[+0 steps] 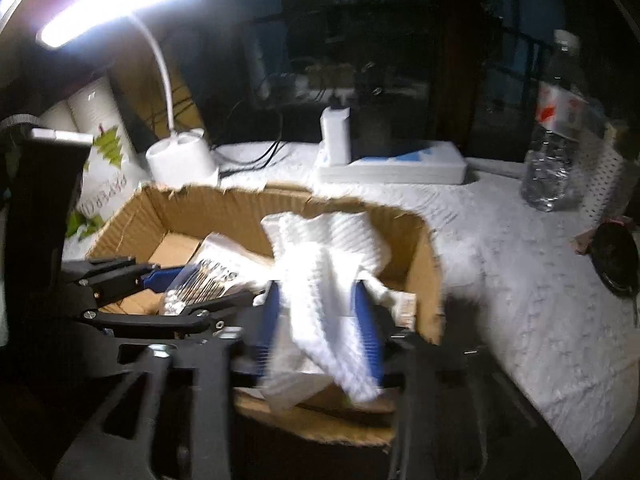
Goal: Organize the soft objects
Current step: 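Open both tools to drop the swab bag and towel into the box, then withdraw both open tools from the box toward the remaining items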
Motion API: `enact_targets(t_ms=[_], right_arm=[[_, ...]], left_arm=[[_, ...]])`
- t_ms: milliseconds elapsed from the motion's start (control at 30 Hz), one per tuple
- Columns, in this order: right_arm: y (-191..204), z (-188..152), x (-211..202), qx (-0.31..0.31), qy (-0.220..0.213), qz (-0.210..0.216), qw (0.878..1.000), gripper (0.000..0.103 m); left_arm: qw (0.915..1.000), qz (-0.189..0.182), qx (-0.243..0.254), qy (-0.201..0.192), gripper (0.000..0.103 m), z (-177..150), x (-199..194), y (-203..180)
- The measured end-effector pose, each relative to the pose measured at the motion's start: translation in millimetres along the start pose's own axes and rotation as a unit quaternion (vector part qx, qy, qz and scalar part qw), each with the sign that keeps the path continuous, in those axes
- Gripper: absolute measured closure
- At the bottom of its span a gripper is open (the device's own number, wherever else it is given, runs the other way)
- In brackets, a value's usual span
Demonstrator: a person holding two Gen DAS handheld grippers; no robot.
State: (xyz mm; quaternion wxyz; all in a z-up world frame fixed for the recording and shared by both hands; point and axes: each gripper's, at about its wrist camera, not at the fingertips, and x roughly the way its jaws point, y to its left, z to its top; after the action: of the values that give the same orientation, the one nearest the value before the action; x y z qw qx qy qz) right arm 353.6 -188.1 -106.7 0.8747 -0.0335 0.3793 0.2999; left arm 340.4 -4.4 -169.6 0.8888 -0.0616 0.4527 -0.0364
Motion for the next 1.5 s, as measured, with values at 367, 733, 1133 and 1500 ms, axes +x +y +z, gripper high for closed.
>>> enact_targets(t_ms=[367,733,1133,1500], right_arm=[[-24.0,-7.3,-22.7,0.028,-0.024,-0.011,0.999,0.046],[-27.8,0.6,-35.8,0.042,-0.037,-0.005,0.998,0.046],[-39.6,-18.3,-9.9,0.043,0.032,-0.051,0.997,0.046],[-31.6,-14.8,-45.9,0.046,-0.008,-0.06,0.997,0.046]], left_arm=[[0.9998,-0.018,0.008,0.004,0.033,-1.6,-9.1,-12.6],[0.9998,-0.018,0.008,0.008,0.033,-3.6,-16.5,-12.8],[0.9999,-0.013,0.008,-0.007,0.032,-7.7,-34.0,-14.5],[0.9994,-0.011,0.008,-0.032,0.032,-15.1,-63.6,-14.1]])
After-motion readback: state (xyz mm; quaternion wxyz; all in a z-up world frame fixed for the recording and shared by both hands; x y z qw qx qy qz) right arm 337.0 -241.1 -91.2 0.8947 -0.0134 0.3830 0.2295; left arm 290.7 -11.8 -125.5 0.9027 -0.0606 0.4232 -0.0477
